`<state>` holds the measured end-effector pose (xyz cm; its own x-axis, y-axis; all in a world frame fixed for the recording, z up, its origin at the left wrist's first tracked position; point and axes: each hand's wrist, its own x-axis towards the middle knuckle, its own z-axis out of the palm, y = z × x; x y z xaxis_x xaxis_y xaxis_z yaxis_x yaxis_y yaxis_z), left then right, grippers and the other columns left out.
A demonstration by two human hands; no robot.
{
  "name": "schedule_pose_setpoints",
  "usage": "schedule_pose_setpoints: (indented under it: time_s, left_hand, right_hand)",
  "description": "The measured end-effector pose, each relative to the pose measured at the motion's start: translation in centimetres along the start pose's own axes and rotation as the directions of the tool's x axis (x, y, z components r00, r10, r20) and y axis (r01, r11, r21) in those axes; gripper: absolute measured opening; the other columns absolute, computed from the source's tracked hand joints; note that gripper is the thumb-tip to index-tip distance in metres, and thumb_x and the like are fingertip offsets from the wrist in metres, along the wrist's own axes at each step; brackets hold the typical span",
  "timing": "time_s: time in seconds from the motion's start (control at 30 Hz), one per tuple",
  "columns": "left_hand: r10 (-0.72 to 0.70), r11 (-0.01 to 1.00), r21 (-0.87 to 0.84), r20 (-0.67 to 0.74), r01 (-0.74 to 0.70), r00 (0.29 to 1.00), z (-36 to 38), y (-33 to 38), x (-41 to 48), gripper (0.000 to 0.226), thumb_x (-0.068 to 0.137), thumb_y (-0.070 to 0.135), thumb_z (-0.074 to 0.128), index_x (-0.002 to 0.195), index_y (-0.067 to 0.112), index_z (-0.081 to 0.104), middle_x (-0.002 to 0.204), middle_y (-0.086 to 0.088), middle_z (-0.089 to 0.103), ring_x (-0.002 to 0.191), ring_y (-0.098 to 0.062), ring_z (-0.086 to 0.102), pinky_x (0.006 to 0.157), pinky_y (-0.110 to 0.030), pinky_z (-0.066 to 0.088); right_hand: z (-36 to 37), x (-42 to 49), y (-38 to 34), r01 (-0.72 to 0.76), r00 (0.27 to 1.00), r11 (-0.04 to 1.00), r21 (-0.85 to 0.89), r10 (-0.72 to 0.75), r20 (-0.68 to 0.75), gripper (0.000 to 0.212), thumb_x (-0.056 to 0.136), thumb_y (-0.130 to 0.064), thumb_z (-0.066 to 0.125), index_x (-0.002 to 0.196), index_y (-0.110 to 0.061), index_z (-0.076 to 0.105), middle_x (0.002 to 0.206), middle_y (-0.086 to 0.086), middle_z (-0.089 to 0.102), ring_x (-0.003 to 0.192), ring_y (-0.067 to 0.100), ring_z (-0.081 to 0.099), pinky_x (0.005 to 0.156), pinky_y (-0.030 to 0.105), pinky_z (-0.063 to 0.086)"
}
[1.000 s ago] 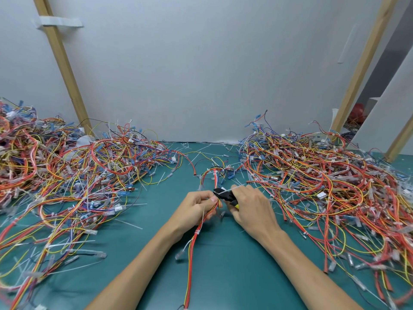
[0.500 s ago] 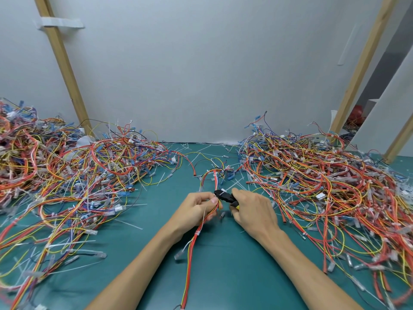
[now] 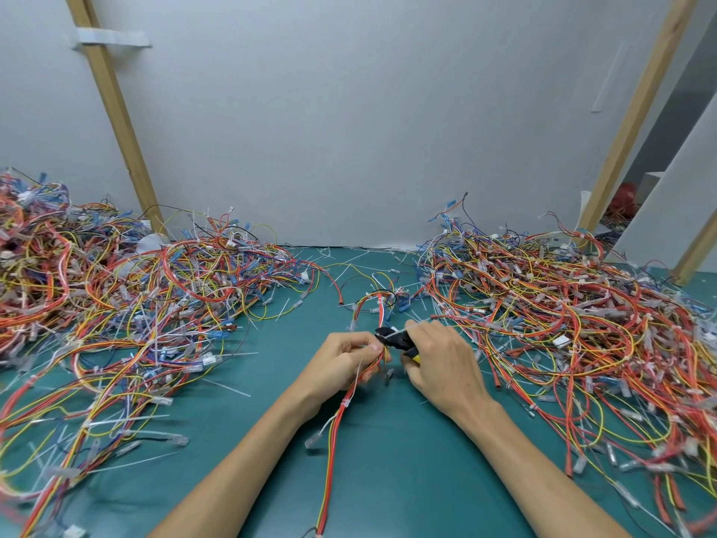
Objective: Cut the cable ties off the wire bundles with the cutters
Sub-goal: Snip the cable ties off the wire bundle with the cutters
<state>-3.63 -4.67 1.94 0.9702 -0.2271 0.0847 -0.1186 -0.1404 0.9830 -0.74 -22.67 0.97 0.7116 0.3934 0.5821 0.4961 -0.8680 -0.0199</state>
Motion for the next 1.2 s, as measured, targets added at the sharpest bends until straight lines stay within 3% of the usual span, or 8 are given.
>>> schedule_pose_setpoints:
  time_s: [0.47, 0.73, 0.9, 1.07, 1.2]
  left_hand:
    - [-0.005, 1.0, 0.014, 0.006, 0.005, 1.0, 0.17, 0.1, -0.13, 0.042, 0.1, 0.014, 0.049, 0.063, 0.028, 0.065, 0.051, 0.005, 0.045, 0.046, -0.008, 0.035, 0.055, -0.03, 0.024]
    - [-0.013, 0.999, 0.031, -0.002, 0.013, 1.0, 0.15, 0.22, -0.13, 0.027, 0.1, 0.015, 0.049, 0.078, 0.013, 0.064, 0.05, 0.002, 0.047, 0.044, -0.008, 0.036, 0.046, -0.023, 0.022]
    - [-0.013, 1.0, 0.025, 0.001, 0.013, 1.0, 0.08, 0.31, -0.16, 0.03, 0.1, 0.016, 0.049, 0.074, 0.018, 0.065, 0.05, 0.003, 0.047, 0.045, -0.01, 0.033, 0.045, -0.022, 0.021]
    - [-0.012, 1.0, 0.002, -0.009, 0.012, 1.0, -0.01, 0.24, -0.14, 0.036, 0.1, 0.015, 0.05, 0.069, 0.024, 0.065, 0.052, 0.002, 0.047, 0.047, -0.011, 0.035, 0.045, -0.022, 0.021]
    - [-0.007, 1.0, -0.01, -0.005, 0.007, 1.0, -0.03, 0.19, -0.06, 0.035, 0.1, 0.017, 0.049, 0.07, 0.024, 0.065, 0.053, 0.002, 0.046, 0.047, -0.01, 0.035, 0.046, -0.023, 0.021]
  right_hand:
    - [0.12, -0.01, 0.04, -0.042, 0.996, 0.999, -0.024, 0.044, 0.081, 0.018, 0.084, -0.026, 0.067, 0.083, -0.016, 0.051, 0.072, 0.001, 0.062, 0.066, 0.029, 0.057, 0.056, 0.036, 0.04]
    - [0.58, -0.13, 0.06, -0.045, 0.998, 0.999, -0.026, 0.047, 0.053, 0.032, 0.08, -0.025, 0.07, 0.079, -0.023, 0.037, 0.069, 0.0, 0.062, 0.065, 0.03, 0.059, 0.053, 0.031, 0.029]
    - [0.33, -0.09, 0.09, -0.011, 1.0, 0.997, -0.081, 0.01, -0.016, 0.035, 0.065, -0.022, 0.082, 0.074, -0.017, 0.048, 0.062, -0.002, 0.056, 0.054, 0.024, 0.052, 0.049, 0.027, 0.028]
    - [0.32, -0.03, 0.22, 0.005, 0.998, 0.999, -0.037, -0.007, -0.063, 0.032, 0.06, -0.021, 0.086, 0.081, -0.016, 0.061, 0.069, -0.002, 0.062, 0.061, 0.023, 0.057, 0.054, 0.028, 0.045]
    - [0.19, -0.08, 0.38, 0.006, 0.999, 0.999, -0.049, -0.009, -0.051, 0.033, 0.059, -0.021, 0.087, 0.079, -0.015, 0.061, 0.065, -0.001, 0.062, 0.057, 0.024, 0.057, 0.05, 0.026, 0.04]
